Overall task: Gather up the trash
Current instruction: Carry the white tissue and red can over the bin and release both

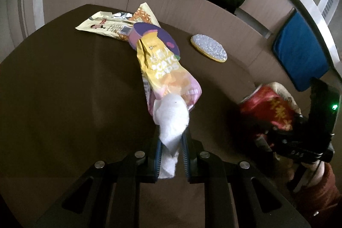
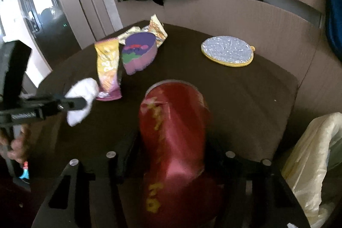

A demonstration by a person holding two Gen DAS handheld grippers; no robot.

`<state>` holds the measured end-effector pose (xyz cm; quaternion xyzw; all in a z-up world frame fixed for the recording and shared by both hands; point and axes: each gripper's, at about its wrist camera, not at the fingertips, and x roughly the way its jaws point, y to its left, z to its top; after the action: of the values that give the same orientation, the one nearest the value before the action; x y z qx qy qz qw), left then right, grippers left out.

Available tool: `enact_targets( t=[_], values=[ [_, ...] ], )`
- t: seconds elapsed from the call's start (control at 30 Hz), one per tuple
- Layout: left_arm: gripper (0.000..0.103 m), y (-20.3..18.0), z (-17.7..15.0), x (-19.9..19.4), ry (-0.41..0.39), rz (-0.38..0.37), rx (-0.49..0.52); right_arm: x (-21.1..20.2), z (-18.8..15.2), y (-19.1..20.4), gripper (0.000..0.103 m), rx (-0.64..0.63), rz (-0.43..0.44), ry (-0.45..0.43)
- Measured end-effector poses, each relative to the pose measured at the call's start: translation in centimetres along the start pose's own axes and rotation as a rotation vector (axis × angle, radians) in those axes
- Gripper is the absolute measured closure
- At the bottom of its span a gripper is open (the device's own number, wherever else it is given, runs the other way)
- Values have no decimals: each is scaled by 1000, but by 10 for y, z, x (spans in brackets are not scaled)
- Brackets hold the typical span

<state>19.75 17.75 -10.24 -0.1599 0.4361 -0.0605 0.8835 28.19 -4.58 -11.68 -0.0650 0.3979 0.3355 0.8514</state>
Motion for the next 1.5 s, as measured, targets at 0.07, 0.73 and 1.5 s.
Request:
enact_targets(
  t=[0.07, 0.73, 1.5],
  values=[
    [85, -1, 0, 0, -2, -3, 0, -7, 0, 3, 55, -16, -24, -20],
    [86, -48, 12, -53, -178, 46, 133, -68, 4, 14, 55, 15, 6, -178],
    [86, -187, 61, -118, -492, -72, 290, -212, 15, -29, 55, 4, -179, -474]
  ],
)
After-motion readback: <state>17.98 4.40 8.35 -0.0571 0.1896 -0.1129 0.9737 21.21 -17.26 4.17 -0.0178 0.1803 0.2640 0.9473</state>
